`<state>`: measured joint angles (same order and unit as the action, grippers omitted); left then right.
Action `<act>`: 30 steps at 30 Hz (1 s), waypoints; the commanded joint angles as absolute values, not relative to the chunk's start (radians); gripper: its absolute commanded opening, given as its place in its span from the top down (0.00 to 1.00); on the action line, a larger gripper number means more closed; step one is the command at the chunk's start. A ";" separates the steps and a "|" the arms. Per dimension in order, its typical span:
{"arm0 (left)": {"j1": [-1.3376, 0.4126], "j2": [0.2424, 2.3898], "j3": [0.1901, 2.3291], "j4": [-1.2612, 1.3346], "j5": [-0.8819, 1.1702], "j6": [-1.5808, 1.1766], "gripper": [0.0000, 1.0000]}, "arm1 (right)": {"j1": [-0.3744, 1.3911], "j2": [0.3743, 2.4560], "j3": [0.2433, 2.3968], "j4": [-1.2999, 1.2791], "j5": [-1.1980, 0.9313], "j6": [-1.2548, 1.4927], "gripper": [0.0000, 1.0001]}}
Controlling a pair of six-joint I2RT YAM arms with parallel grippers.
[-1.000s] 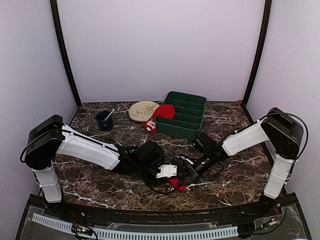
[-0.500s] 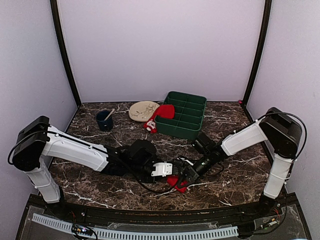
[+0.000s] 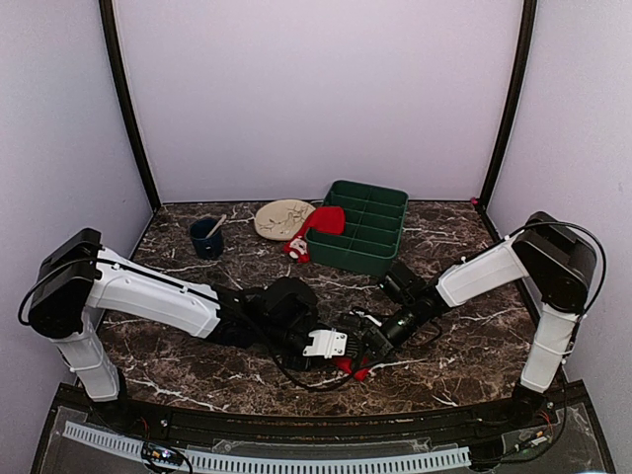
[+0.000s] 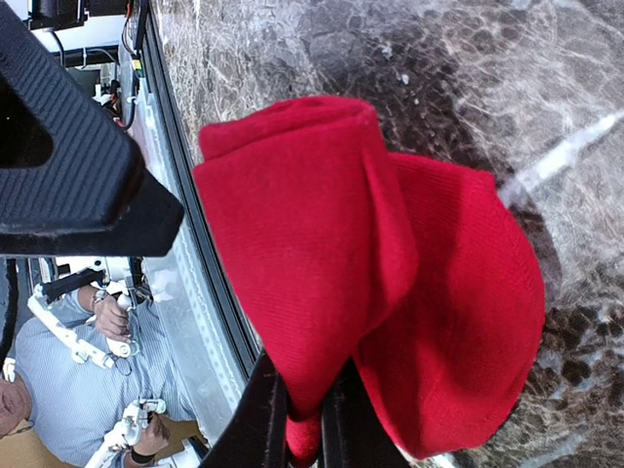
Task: Roll the socks
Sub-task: Roll the sock at the center of the board.
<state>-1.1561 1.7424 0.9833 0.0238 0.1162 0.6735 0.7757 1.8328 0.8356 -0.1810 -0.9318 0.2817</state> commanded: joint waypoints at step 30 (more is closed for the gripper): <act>-1.161 1.937 1.175 -0.095 0.196 0.704 0.66 | 0.798 1.851 0.881 -0.238 -0.987 0.219 1.00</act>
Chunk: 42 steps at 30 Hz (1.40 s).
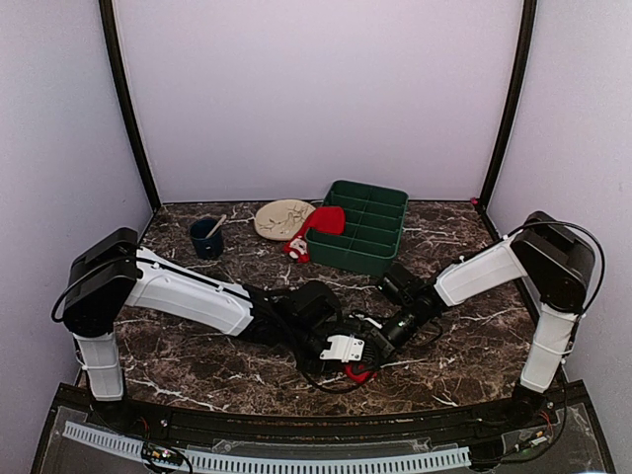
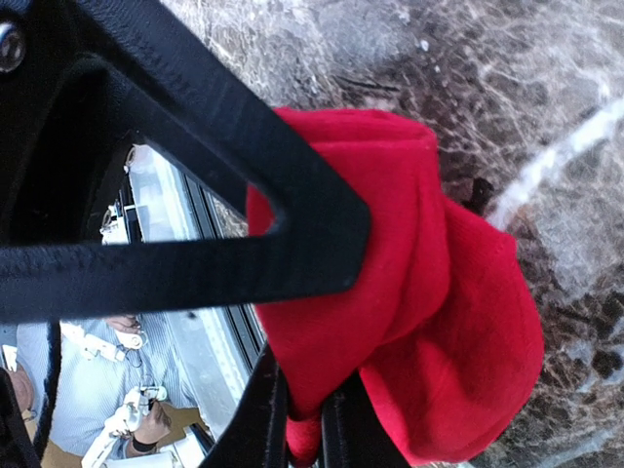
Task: Roll the socks
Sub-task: Roll the sock at the center of the board.
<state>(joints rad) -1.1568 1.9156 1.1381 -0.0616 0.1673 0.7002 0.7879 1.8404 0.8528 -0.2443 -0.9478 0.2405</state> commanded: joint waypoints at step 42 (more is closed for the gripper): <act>-1.117 1.877 1.144 -0.393 0.071 0.616 1.00 | 0.731 1.738 0.845 -0.156 -0.871 0.301 0.68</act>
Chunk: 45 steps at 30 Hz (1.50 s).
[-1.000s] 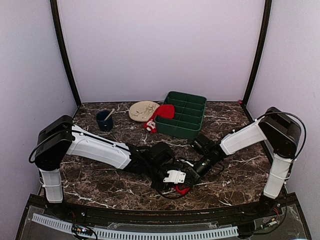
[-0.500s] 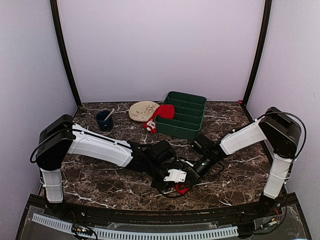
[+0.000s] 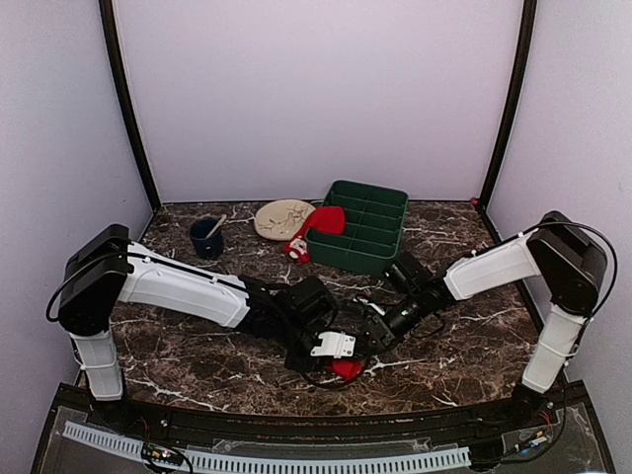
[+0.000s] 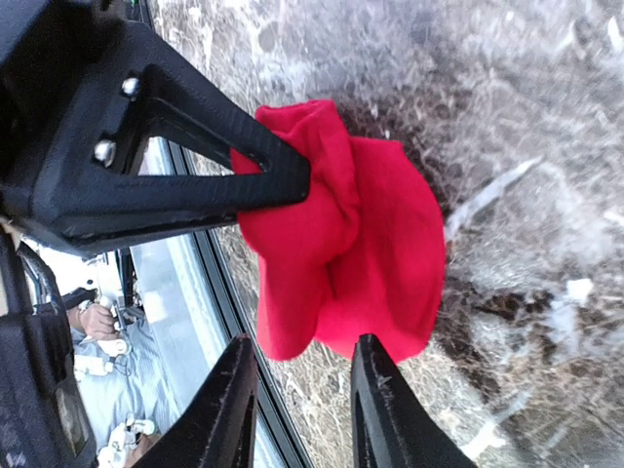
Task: Roll the socks
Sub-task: Roll the sock at the center of the board.
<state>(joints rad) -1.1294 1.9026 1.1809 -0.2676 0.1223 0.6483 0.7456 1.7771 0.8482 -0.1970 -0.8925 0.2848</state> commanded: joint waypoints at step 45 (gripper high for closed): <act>-0.942 2.196 1.696 -0.960 0.570 0.497 1.00 | 1.207 1.286 0.635 -0.033 0.095 0.019 0.55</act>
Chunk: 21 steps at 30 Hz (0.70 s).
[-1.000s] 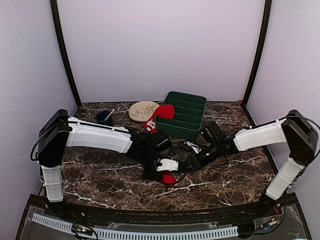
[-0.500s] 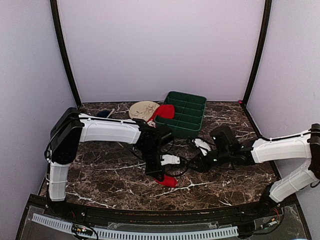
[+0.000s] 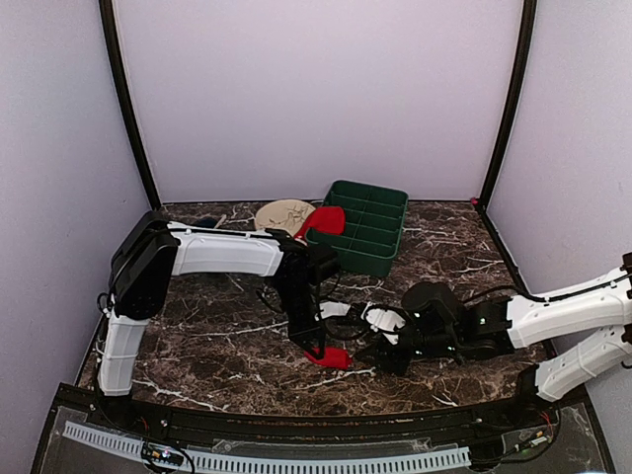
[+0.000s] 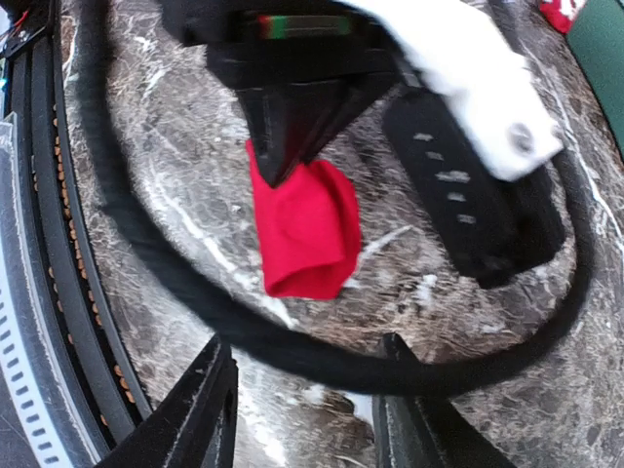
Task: Roll the socks
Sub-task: Roll the sock at the center of the board, then pick up the sock from the center of the board.
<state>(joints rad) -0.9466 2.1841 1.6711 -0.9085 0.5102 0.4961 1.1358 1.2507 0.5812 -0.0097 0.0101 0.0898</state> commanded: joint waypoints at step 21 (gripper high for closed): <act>-0.931 2.250 1.717 -0.992 0.635 0.506 1.00 | 1.349 1.659 0.880 -0.149 0.339 -0.241 0.47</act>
<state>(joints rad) -0.9295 2.2333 1.7008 -0.9520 0.6186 0.4938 1.3422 1.6115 0.8406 -0.1390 0.2680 -0.1703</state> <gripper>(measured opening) 0.036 0.520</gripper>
